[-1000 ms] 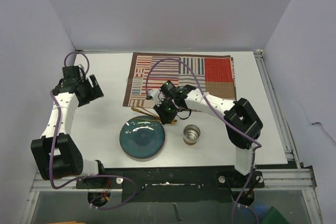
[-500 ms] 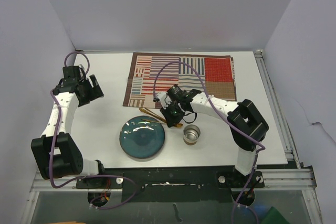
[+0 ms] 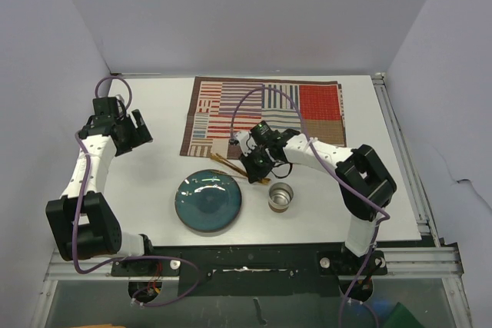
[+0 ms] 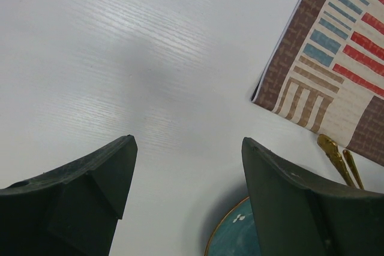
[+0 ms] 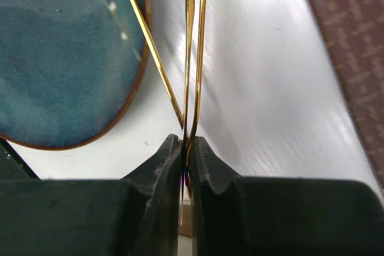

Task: Set the dinner table for one person
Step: Pick up the utensils from the center of the board, then place the utensils at the center of the board.

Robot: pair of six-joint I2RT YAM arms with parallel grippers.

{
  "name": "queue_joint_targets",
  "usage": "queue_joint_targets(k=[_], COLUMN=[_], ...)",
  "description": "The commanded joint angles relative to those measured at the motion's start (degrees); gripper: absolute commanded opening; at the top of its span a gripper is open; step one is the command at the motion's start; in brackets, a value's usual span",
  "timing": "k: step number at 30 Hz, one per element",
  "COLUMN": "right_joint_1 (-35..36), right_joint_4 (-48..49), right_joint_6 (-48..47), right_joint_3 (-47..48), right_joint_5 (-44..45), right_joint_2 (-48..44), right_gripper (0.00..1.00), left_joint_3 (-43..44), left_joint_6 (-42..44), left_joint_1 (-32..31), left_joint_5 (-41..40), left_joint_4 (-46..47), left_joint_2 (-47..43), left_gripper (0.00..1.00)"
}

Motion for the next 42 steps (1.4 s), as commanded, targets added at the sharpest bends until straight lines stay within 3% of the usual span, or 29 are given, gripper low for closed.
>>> queue_joint_targets(k=[1,9,29,31,33,36,42], right_joint_1=[-4.93,-7.94,-4.73,-4.63,-4.53,-4.56,-4.42], right_joint_4=[2.69,3.1,5.72,5.3,4.89,3.73,1.43], right_joint_6=[0.08,0.16,1.65,1.56,1.24,0.75,-0.3], right_joint_3=[2.25,2.75,-5.35,-4.9,-4.26,-1.89,4.21], right_joint_5=[0.76,-2.39,-3.76,-3.27,-2.69,-2.49,-2.06], right_joint_2=[-3.92,-2.43,-1.34,-1.21,-1.38,-1.25,0.54], right_gripper=[0.0,0.0,0.01,0.2,0.31,0.37,0.37], left_joint_3=[0.37,0.26,0.73,0.94,1.1,1.03,-2.91], left_joint_6=[0.22,0.36,0.23,0.18,0.2,0.89,1.02], left_joint_1=[0.19,0.19,0.19,0.19,0.12,-0.63,-2.09], left_joint_5=[0.41,0.37,0.75,1.1,1.94,2.92,5.75], left_joint_4=[3.35,3.33,3.0,2.91,2.48,1.13,1.2], left_joint_2=[0.21,0.4,-0.17,-0.1,0.18,1.23,0.53], left_gripper=[0.71,0.71,0.71,0.71,0.71,0.71,0.71])
